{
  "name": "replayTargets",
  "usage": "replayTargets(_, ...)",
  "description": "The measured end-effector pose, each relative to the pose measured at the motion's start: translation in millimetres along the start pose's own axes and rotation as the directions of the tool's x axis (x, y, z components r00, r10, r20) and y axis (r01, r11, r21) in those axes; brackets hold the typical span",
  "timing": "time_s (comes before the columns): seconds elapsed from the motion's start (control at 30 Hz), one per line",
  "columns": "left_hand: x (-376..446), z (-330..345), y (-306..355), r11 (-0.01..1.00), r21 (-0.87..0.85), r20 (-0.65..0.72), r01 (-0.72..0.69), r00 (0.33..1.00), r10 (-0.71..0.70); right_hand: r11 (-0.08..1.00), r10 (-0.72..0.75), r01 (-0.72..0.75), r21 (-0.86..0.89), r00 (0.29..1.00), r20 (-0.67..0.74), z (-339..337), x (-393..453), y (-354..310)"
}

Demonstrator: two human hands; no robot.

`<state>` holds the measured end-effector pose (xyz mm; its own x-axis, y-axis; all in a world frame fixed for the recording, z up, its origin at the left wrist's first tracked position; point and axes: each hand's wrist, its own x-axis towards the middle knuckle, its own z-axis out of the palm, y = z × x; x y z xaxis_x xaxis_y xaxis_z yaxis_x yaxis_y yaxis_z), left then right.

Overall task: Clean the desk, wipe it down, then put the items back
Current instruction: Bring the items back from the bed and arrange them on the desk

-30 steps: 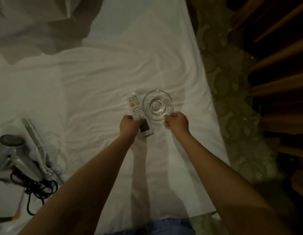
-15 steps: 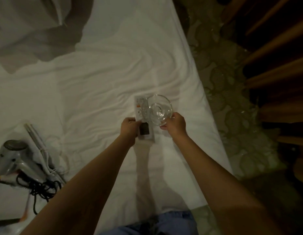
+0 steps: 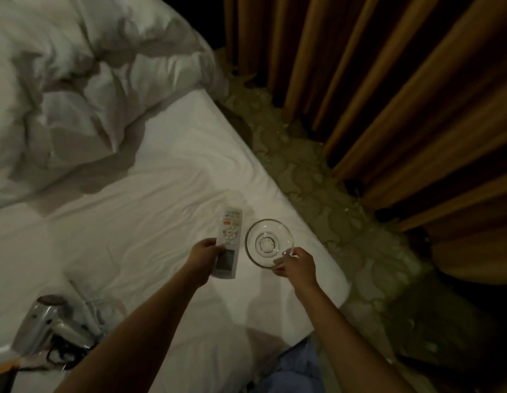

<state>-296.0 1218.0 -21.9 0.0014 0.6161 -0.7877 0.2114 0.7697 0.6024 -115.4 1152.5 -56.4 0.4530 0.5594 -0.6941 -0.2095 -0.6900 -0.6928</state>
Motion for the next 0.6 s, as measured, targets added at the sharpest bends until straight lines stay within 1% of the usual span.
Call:
replayTargets(0.13,-59,14,2,0.984,0.047,0.149,-0.171,0.975,0.163,0.993,-0.023,0.034,0.117,0.996,-0.091,-35,-65,15)
replayTargets(0.27,-111,31,-8,0.962,0.075,0.256,-0.262,0.938,0.235,0.971,-0.024,0.071,0.227,0.979,-0.204,-76,-131,38)
replayTargets(0.37,-146,55,-17,0.935,0.135,0.351,-0.328,0.898,0.265,0.956,-0.019,0.104,0.274,0.955,-0.297,-113,-178,55)
replayTargets(0.43,-171,78,-24,0.91,0.184,0.418,-0.371,0.868,0.269,0.94,-0.009,0.137,0.314,0.926,-0.376,-141,-206,70)
replayTargets(0.53,-209,124,-36,0.866,0.236,0.525,-0.44,0.808,0.268,0.926,0.013,0.174,0.337,0.873,-0.487,-188,-240,97)
replayTargets(0.6,-236,161,-48,0.843,0.262,0.609,-0.47,0.758,0.234,0.902,0.038,0.209,0.378,0.833,-0.552,-222,-265,116)
